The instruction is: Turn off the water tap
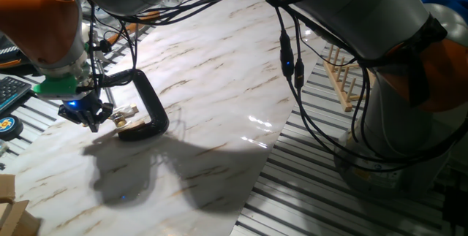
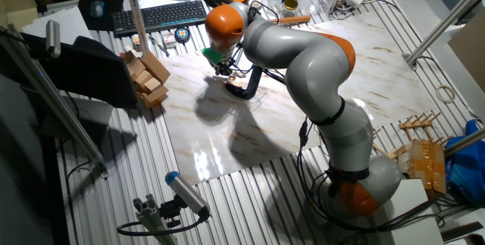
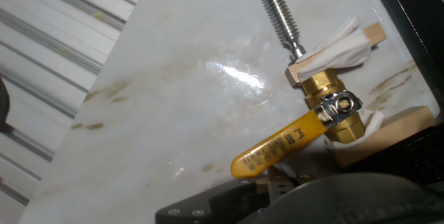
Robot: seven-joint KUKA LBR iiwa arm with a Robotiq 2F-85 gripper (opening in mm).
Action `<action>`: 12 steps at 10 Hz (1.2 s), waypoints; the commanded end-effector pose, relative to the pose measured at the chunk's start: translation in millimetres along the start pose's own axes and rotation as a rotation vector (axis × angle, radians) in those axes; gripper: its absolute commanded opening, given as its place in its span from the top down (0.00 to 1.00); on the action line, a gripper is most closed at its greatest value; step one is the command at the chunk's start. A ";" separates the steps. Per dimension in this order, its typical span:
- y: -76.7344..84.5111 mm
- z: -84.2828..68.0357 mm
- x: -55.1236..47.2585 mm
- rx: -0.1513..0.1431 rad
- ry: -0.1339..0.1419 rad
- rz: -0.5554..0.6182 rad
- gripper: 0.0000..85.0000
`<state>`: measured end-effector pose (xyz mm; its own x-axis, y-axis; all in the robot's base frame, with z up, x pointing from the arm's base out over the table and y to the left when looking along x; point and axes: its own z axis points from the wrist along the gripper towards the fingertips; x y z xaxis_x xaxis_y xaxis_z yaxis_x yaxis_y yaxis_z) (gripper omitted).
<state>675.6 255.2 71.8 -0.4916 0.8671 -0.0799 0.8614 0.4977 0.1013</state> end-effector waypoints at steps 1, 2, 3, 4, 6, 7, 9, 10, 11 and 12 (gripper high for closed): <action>0.2 0.0 -0.1 -0.001 -0.001 0.000 1.00; -0.1 -0.6 -1.4 0.001 -0.004 -0.001 1.00; -0.4 -0.9 -3.1 0.001 -0.005 -0.004 1.00; -0.6 -0.8 -3.8 0.000 -0.006 -0.006 1.00; -0.7 -4.6 2.4 0.009 0.001 -0.025 1.00; -1.4 -8.8 7.9 0.014 0.006 -0.047 1.00; -8.0 -22.9 10.6 0.044 0.018 -0.170 1.00; -17.7 -31.1 7.1 0.050 0.024 -0.291 1.00; -28.3 -35.9 2.2 0.048 0.021 -0.396 1.00; -35.7 -38.9 -2.4 0.036 0.014 -0.461 1.00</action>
<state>641.4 236.8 107.3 -0.6576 0.7473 -0.0959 0.7489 0.6622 0.0244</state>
